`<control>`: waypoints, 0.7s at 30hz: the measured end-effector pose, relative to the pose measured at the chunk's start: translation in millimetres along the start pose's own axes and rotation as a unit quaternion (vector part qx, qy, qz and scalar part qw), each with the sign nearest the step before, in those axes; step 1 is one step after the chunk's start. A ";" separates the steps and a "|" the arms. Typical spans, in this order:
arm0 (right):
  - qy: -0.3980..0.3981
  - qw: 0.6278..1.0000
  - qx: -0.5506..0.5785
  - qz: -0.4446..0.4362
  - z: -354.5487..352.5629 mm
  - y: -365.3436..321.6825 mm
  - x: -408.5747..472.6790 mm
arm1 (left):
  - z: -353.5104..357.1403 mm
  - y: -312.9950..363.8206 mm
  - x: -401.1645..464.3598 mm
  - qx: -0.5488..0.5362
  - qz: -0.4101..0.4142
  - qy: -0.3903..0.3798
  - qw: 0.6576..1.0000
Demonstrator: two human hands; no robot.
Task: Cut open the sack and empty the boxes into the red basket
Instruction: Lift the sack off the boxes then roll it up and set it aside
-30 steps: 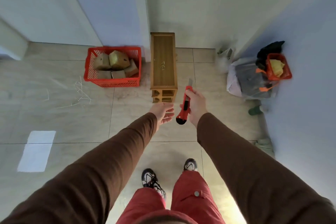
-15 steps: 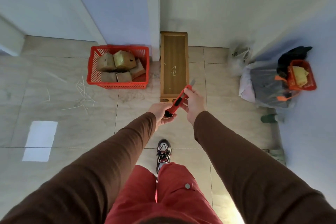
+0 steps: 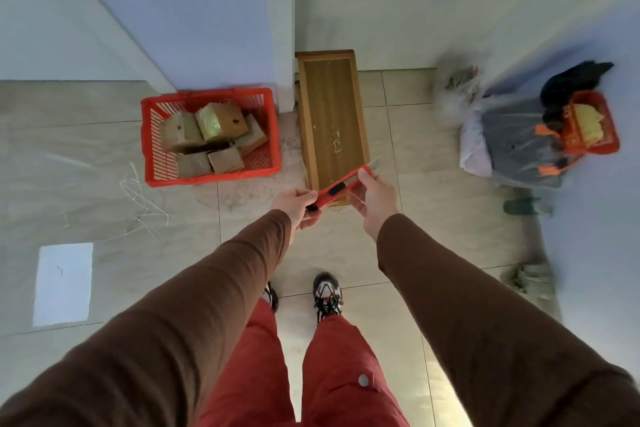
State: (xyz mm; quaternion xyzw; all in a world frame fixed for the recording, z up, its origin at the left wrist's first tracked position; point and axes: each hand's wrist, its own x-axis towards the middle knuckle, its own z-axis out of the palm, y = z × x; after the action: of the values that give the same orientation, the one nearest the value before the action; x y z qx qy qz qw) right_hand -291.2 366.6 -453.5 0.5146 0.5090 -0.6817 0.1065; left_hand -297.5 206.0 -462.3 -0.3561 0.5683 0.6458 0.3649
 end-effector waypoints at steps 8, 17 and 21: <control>0.040 0.998 0.053 0.013 35.2 17.0 63.4 | -24.0 22.4 76.5 0.019 0.008 -0.022 1.000; 0.073 0.996 0.042 0.031 55.5 36.7 161.4 | -17.0 33.6 183.2 0.081 0.042 0.062 0.994; 0.105 0.994 0.017 0.040 59.1 44.7 201.1 | -13.0 23.8 227.2 0.111 0.045 0.068 0.990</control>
State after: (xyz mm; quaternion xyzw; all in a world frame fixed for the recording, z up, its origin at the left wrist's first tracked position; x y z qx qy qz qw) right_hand -386.4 374.8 -645.4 0.6052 0.4844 -0.6277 0.0710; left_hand -426.9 206.0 -651.1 -0.3305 0.6753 0.5688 0.3335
